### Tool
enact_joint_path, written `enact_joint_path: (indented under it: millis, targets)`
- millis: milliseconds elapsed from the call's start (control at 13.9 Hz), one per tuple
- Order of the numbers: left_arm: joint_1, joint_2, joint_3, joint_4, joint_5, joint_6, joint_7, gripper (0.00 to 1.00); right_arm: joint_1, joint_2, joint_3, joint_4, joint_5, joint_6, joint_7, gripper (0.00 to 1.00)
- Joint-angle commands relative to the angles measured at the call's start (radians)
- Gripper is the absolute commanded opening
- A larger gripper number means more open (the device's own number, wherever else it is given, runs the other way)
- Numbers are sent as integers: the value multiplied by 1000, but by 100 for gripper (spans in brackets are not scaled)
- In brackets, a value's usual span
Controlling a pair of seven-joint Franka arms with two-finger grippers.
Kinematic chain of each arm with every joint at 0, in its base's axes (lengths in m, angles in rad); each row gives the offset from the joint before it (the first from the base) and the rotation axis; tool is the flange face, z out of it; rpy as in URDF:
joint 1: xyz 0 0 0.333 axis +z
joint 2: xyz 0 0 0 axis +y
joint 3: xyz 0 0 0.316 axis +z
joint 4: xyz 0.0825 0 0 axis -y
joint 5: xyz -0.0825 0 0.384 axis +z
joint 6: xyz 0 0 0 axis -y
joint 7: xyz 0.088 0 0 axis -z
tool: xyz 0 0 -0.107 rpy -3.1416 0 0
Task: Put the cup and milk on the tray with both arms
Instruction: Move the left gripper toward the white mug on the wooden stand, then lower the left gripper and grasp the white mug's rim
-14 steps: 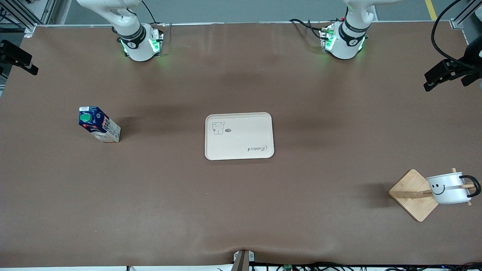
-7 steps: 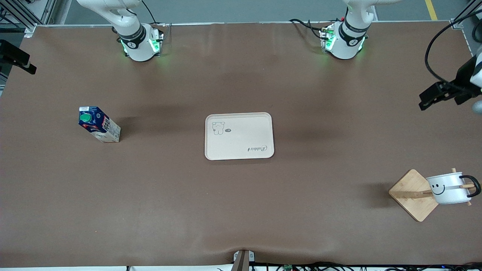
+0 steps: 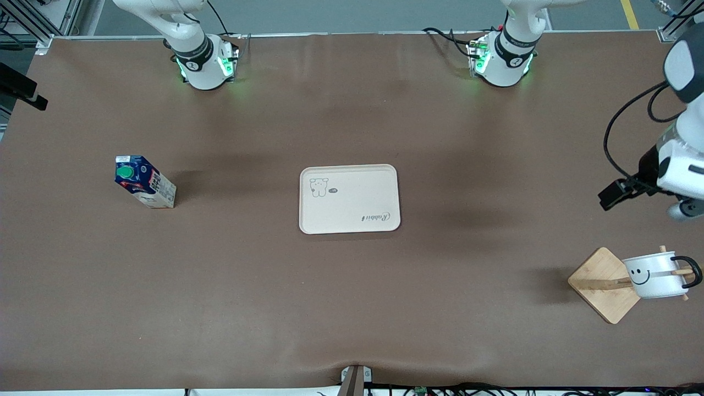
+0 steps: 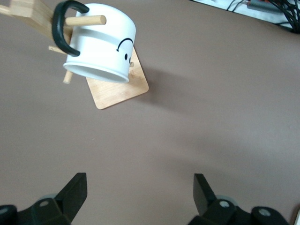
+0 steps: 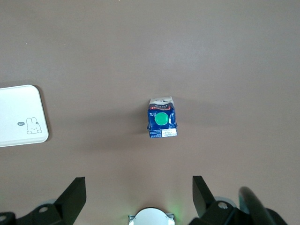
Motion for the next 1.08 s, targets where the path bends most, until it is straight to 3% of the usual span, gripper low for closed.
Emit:
enact_joint_path:
  millis: [0,288,793,1009]
  targets:
    - [3,56,-1,-3,23,74,-75,100,10,23,4,23,11,-13,2,100]
    - [35,119,2,-8,26,170,-99,100,10,23,4,25,11,-11,3,100]
    - [93,112,4,-187,28,460,-240,100,10,24,4,25,16,-11,3,100]
    - [112,115,4,-247,148,589,-249,100,10,26,4,25,16,-11,3,100]
